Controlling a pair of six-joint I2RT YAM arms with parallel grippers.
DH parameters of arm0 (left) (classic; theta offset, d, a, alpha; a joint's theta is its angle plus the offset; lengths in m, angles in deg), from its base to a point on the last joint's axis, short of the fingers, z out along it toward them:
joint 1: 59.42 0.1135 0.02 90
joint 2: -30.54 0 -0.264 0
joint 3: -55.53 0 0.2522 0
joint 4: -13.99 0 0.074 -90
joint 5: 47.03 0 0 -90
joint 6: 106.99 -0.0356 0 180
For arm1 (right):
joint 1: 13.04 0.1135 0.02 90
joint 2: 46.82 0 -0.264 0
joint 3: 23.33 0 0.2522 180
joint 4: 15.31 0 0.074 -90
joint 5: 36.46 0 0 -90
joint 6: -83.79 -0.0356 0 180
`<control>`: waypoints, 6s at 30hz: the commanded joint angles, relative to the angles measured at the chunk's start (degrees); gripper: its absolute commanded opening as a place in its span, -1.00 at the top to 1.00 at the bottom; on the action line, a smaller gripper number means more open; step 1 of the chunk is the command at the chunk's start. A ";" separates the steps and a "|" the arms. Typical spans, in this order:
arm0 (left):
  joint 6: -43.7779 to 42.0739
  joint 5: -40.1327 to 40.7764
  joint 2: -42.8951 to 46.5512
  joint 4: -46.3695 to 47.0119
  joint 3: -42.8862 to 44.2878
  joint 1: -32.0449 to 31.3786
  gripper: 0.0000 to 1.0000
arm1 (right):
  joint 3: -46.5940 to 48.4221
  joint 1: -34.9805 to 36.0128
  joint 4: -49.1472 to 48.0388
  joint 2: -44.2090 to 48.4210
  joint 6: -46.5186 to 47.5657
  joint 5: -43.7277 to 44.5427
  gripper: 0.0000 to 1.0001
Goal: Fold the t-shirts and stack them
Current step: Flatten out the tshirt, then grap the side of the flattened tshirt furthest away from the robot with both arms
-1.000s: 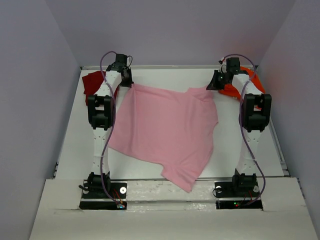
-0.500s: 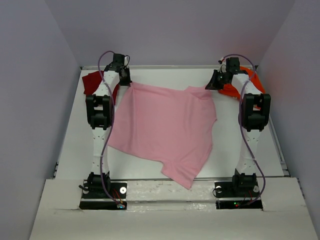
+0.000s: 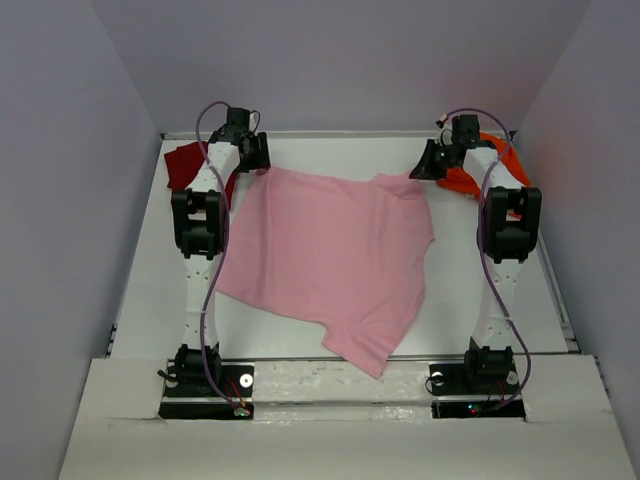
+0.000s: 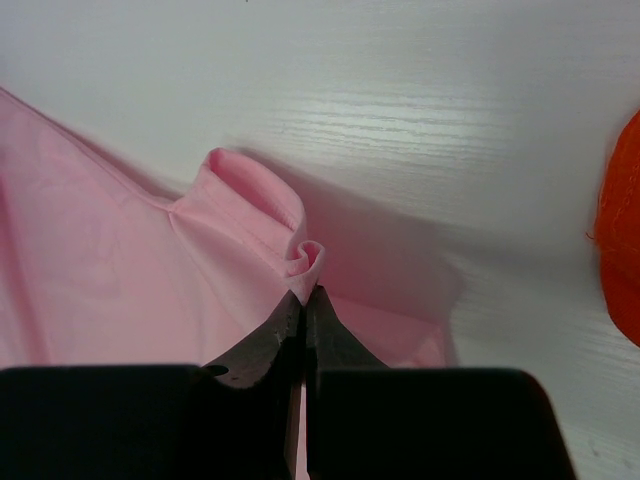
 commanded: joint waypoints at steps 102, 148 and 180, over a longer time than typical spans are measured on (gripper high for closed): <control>-50.15 -5.80 8.77 5.89 -9.36 -3.27 -0.16 | 5.62 -0.72 4.27 0.08 -0.89 -5.46 1.00; -48.66 -3.16 6.84 9.05 -7.08 -1.69 -0.26 | 5.36 -0.72 4.18 -0.54 -0.63 -6.34 1.00; -45.49 -8.52 2.70 7.65 -3.48 -0.37 0.24 | 5.62 -0.72 4.09 -0.80 -0.46 -6.34 1.00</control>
